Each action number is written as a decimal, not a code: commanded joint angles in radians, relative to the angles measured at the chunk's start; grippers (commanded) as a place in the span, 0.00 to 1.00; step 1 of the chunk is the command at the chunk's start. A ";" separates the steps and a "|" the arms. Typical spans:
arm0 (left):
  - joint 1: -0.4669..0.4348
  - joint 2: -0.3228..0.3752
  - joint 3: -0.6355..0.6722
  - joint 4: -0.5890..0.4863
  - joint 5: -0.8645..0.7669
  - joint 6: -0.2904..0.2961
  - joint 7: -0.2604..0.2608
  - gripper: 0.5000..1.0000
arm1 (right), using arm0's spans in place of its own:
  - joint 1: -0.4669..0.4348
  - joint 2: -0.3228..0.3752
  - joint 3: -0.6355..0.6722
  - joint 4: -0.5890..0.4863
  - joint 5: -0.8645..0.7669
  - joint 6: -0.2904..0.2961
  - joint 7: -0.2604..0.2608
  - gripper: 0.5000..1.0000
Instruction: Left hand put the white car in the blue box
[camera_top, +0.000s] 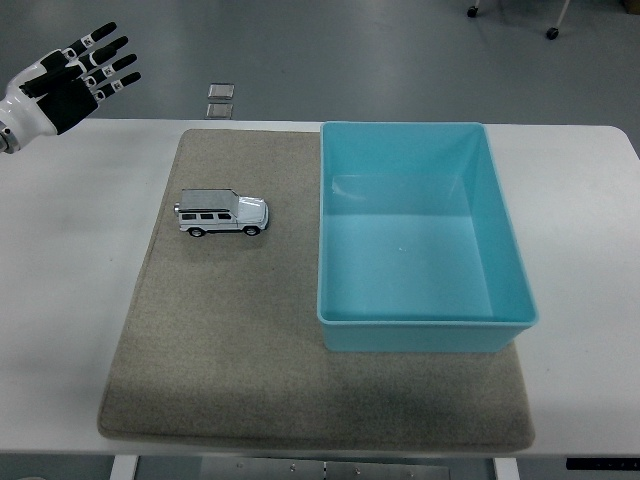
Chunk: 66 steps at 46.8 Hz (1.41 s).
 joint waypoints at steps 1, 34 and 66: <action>-0.023 -0.001 -0.010 0.004 0.178 0.000 -0.009 1.00 | 0.000 0.000 0.000 0.000 0.000 0.000 0.000 0.87; -0.040 0.123 0.000 -0.226 0.861 0.005 -0.202 0.99 | 0.000 0.000 0.000 0.000 0.000 0.000 0.000 0.87; 0.078 0.092 0.067 -0.493 1.303 0.404 -0.204 0.99 | 0.000 0.000 0.000 0.000 0.000 0.000 0.000 0.87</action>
